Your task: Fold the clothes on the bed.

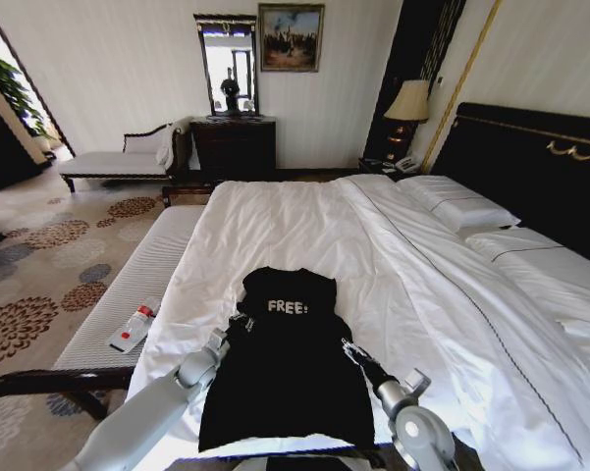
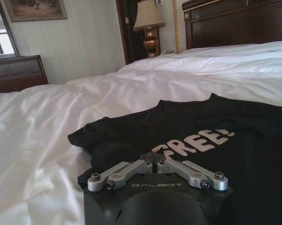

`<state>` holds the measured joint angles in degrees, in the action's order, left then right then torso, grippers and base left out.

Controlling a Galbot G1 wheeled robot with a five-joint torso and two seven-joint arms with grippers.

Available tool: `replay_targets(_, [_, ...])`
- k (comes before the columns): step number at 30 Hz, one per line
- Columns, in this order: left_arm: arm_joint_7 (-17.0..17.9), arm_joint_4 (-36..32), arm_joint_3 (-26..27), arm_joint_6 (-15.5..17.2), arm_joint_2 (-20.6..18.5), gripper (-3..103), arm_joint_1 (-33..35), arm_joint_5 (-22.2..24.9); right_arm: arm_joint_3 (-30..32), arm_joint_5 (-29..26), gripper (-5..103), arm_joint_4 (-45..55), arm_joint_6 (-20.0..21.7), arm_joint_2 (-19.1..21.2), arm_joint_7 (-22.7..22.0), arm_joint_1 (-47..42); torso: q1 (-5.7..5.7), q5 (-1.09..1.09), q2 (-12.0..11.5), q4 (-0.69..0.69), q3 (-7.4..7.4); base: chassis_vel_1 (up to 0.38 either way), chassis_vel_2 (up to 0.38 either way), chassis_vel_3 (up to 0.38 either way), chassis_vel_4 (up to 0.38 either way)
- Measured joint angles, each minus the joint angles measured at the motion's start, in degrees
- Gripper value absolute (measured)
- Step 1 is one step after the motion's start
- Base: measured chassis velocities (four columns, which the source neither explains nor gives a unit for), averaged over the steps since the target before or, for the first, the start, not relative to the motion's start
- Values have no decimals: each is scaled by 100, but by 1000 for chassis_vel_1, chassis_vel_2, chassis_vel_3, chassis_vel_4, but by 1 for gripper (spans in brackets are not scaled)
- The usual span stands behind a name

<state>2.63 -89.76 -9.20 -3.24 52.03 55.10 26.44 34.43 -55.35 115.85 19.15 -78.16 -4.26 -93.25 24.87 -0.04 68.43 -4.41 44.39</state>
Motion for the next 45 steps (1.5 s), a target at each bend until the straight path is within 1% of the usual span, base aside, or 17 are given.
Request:
replay_targets(9, [41,-28,41,3,5,0,6,11,7,-11,100,-8,5,-10,-9,6,0,0,1,0,0,0,0,0,0])
replay_targets(12, [103,-221,35,87,-143,0,37,-13,5,-4,100,-10,5,-19,-9,8,0,0,1,0,0,0,0,0,0])
replay_targets(13, [116,-253,20,106,-187,6,42,-61,3,-4,100,-10,5,-21,-9,11,0,0,1,0,0,0,0,0,0])
replay_targets(14, [116,-253,20,106,-187,6,42,-61,3,-4,100,-10,5,-21,-9,11,0,0,1,0,0,0,0,0,0])
replay_targets(16, [101,-327,-45,105,-391,16,62,-463,2,-4,100,-11,8,-25,-12,19,0,0,0,0,0,0,0,0,0])
replay_targets(19, [41,-331,-51,40,-496,22,67,-781,9,-8,100,-10,9,-28,-13,21,0,1,0,1,0,0,0,0,0])
replay_targets(23, [-49,-246,-77,-38,-492,44,-64,-1017,19,-9,100,-9,10,-34,-13,21,0,1,0,0,0,0,0,0,0])
replay_targets(26, [-127,-178,-174,-79,-462,44,-203,-1104,18,-10,100,3,12,-41,-14,23,0,-1,1,0,0,0,0,0,0])
replay_targets(28, [-181,-111,-306,-92,-451,60,-341,-1114,21,-15,100,14,14,-43,-16,27,0,1,0,0,0,0,0,0,0])
replay_targets(29, [-181,-111,-306,-92,-451,60,-341,-1114,21,-15,100,14,14,-43,-16,27,0,1,0,0,0,0,0,0,0])
replay_targets(31, [-260,-29,-498,-92,-441,72,-505,-1055,41,-27,100,20,16,-42,-21,35,0,0,0,0,0,0,0,0,0])
replay_targets(34, [-312,50,-666,-92,-426,77,-651,-998,55,-38,100,25,17,-41,-25,42,0,1,1,0,0,0,0,0,0])
replay_targets(37, [-343,233,-973,-59,-348,91,-973,-870,87,-73,100,42,22,-41,-34,56,0,0,0,0,0,0,0,0,0])
replay_targets(40, [-340,327,-1083,-6,-300,95,-1108,-782,110,-97,100,46,24,-40,-39,60,0,0,0,-1,0,0,0,0,0])
replay_targets(43, [-314,385,-1171,102,-284,80,-1193,-590,148,-130,100,47,26,-37,-46,68,0,0,0,-1,0,0,0,0,0])
replay_targets(44, [-314,385,-1171,102,-284,80,-1193,-590,148,-130,100,47,26,-37,-46,68,0,0,0,-1,0,0,0,0,0])
replay_targets(45, [-311,402,-1213,141,-296,74,-1216,-526,166,-162,100,47,30,-36,-56,87,0,0,0,0,0,0,0,0,0])
